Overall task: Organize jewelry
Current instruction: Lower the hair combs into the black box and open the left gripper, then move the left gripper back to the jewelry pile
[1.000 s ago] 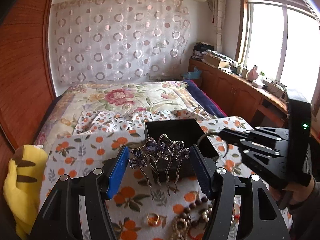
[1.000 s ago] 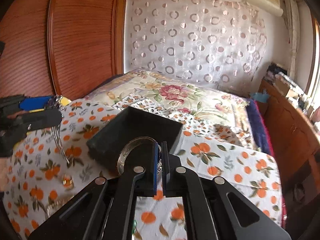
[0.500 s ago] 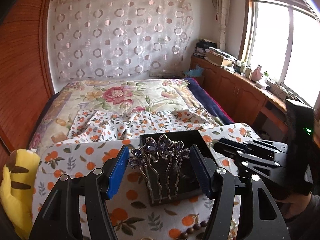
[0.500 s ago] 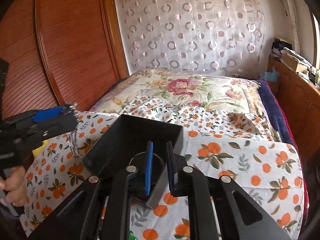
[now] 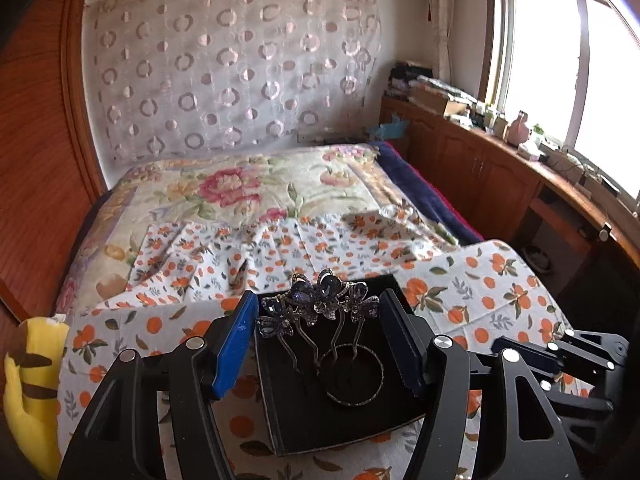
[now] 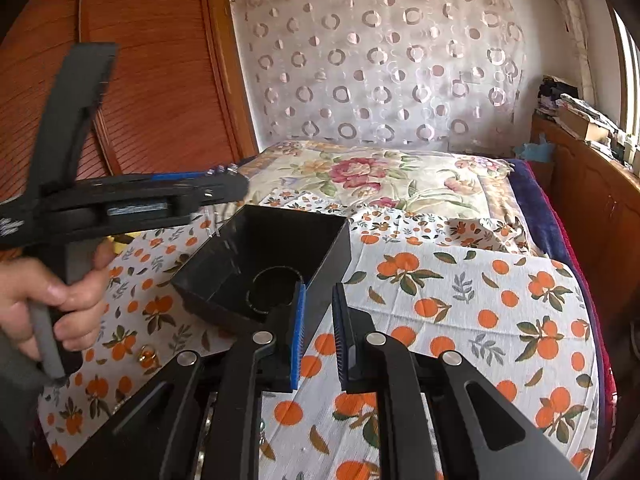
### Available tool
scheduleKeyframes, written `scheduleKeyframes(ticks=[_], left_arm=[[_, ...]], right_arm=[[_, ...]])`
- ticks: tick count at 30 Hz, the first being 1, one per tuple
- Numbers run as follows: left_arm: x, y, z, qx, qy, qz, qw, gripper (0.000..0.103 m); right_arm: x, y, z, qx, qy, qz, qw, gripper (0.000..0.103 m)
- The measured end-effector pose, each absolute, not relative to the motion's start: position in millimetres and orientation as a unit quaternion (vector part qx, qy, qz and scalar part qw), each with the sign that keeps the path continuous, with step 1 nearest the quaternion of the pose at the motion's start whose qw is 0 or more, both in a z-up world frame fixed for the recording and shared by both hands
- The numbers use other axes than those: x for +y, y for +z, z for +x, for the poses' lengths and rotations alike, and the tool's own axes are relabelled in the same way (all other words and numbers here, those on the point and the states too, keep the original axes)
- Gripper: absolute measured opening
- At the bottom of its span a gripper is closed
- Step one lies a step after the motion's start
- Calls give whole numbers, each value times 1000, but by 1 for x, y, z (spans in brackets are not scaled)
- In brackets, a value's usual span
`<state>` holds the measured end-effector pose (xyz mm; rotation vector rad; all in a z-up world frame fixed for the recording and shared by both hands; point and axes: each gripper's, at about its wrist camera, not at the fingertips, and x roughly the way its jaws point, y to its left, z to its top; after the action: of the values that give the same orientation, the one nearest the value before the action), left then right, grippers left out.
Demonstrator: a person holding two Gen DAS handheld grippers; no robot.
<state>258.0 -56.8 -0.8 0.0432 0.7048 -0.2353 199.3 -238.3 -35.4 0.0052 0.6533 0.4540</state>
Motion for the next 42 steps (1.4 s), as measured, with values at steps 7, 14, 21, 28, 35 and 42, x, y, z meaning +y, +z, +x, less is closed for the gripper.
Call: scheduleKeyframes(ticks=[7,14,21,28,35,42], left_arm=[[-54,1,244,339,-117,28,933,72],[-43,0,197,328,-129,44,935,73],[-30,-19,157,340,-143,48,928,73],[-27,-45,126,363,-162,45,916,73],[-33,-61,109,383,-180,18,906,71],[-52,-69,103,399,-206,13,893,49]], right_arm=[[-235,-37,185,311,220,-12,925,15],[-231,-43,162,314,229,-22,921,15],[-223,-55,134,328,244,-33,912,15],[-223,-73,111,354,236,-31,905,15],[-234,-81,80,364,218,-20,905,35],[-242,-82,56,368,209,-29,905,36]])
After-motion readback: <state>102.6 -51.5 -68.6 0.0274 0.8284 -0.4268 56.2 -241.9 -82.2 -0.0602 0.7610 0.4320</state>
